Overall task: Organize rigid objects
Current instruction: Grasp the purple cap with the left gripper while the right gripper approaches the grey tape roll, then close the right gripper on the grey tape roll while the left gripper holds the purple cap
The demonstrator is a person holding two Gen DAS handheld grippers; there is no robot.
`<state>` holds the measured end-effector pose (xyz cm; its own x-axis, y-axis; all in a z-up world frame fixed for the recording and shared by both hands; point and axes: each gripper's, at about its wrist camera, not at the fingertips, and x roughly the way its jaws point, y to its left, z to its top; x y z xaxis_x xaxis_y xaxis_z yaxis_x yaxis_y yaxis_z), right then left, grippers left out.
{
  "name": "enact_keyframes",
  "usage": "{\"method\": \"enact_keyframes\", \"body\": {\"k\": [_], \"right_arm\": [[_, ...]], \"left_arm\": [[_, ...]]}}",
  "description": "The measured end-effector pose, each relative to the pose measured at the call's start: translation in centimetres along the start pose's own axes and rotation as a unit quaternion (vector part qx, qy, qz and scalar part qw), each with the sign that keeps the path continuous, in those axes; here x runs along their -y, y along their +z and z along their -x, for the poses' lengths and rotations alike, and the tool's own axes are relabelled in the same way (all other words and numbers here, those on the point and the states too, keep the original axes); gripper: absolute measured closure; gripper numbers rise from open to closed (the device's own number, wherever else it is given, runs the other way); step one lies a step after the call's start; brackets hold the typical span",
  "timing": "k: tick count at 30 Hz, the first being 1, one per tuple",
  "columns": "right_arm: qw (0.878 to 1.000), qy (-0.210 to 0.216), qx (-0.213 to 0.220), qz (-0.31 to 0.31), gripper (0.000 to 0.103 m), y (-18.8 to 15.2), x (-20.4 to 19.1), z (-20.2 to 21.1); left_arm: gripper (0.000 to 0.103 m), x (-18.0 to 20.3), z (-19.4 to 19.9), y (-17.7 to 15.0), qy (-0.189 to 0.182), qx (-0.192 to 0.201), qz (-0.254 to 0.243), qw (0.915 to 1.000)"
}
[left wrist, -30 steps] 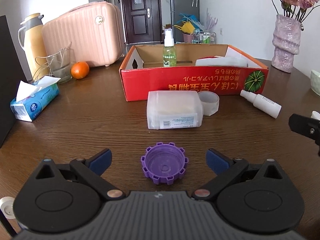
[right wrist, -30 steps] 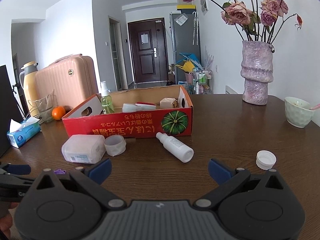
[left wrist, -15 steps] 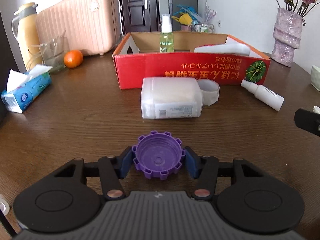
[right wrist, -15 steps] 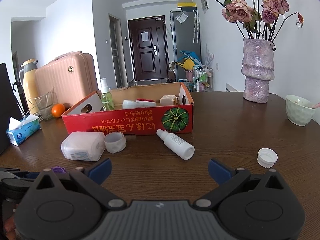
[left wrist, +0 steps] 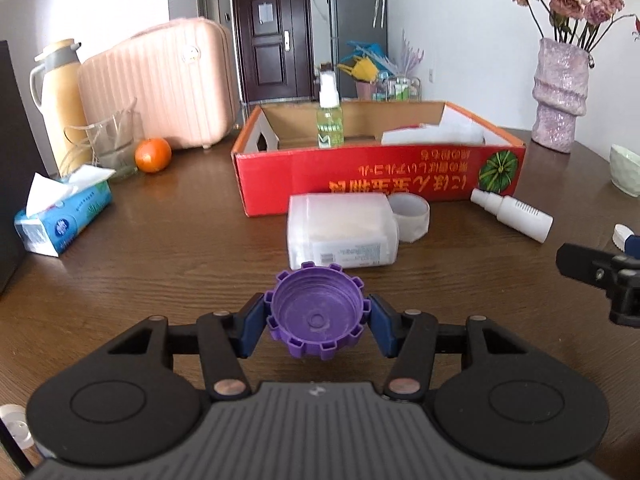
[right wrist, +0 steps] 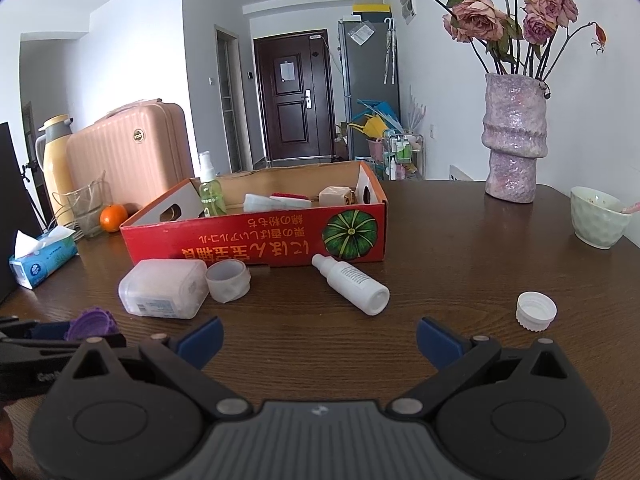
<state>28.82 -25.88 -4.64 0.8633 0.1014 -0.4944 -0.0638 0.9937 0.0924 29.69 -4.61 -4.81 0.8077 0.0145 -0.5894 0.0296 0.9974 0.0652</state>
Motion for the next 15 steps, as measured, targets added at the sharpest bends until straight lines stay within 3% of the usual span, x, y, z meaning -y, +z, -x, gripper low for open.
{"method": "enact_keyframes", "body": {"k": [15], "right_arm": [[1.000, 0.016, 0.001, 0.016, 0.000, -0.3, -2.8, -0.6]], "left_arm": [[0.048, -4.3, 0.8, 0.4, 0.022, 0.026, 0.031, 0.9989]]}}
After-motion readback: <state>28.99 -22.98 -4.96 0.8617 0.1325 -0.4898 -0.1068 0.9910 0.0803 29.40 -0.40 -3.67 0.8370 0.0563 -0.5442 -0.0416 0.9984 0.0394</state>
